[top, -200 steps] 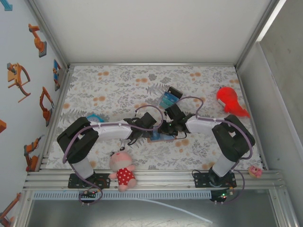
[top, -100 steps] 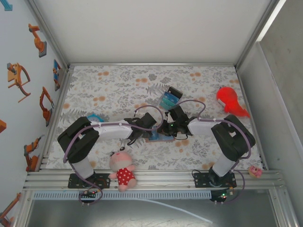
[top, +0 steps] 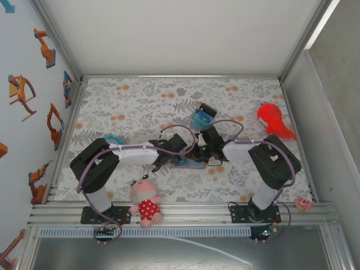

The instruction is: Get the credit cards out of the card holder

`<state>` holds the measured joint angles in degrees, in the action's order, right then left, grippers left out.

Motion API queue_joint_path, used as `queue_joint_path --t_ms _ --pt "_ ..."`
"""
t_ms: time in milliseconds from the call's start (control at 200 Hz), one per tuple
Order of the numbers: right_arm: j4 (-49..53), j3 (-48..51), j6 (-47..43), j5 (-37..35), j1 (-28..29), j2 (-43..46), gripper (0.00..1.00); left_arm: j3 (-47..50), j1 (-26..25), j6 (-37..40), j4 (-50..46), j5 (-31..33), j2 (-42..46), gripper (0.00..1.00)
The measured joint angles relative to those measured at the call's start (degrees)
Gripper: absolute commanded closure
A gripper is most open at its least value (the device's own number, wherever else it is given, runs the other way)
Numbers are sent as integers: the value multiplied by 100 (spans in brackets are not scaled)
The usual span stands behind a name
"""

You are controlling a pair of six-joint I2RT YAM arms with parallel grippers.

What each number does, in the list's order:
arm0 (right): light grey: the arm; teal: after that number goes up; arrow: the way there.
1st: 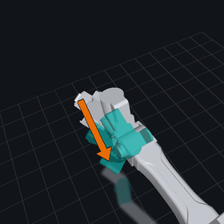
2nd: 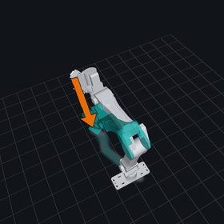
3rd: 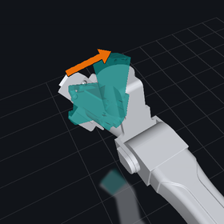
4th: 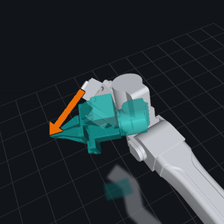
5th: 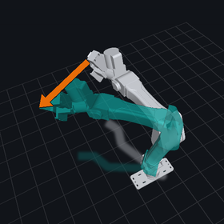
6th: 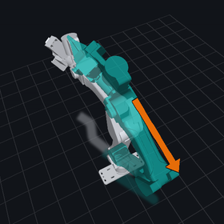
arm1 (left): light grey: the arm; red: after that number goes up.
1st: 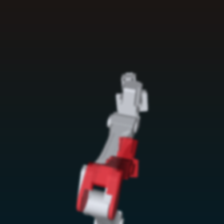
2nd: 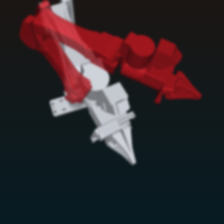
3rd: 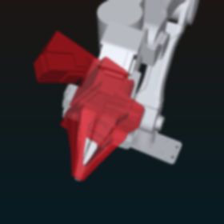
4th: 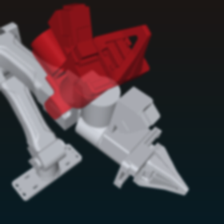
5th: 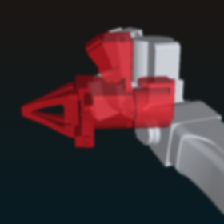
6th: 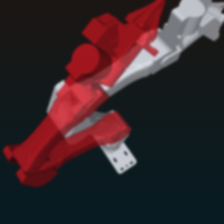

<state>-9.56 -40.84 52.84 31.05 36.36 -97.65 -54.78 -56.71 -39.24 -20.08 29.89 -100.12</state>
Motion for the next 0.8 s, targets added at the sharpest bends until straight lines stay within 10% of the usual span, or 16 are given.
queue_joint_path --t_ms 265,801 --pt "-282 31 125 160 -57 -140 100 0 0 -22 -59 125 0 3" --pt "208 20 -286 39 -168 68 100 -46 -50 -63 -76 37 0 3"
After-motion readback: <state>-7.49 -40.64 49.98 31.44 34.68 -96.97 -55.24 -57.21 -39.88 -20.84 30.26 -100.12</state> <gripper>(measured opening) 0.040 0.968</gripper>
